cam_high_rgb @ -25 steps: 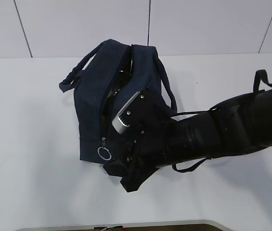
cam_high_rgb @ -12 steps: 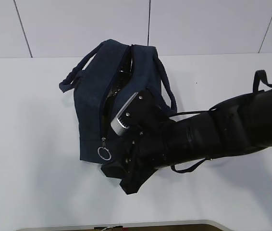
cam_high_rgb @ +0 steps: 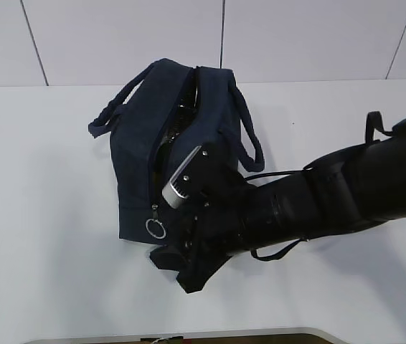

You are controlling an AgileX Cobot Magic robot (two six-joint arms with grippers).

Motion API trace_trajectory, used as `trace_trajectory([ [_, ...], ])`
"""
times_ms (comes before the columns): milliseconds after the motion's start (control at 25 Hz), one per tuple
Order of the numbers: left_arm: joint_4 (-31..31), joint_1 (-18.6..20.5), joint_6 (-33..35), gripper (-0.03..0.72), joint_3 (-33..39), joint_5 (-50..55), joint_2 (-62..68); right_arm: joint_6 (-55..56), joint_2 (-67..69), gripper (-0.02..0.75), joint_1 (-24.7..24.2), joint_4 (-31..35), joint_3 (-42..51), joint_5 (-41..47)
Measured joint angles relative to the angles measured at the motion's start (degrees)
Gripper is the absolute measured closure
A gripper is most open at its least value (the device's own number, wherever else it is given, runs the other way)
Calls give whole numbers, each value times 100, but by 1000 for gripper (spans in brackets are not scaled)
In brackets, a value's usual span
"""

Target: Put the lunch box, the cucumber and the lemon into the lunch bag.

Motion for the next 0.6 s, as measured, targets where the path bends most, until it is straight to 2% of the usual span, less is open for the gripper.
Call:
trace_trajectory([
  [600, 0, 0, 0, 446, 0, 0, 0, -26, 268, 350, 0, 0, -353, 412],
])
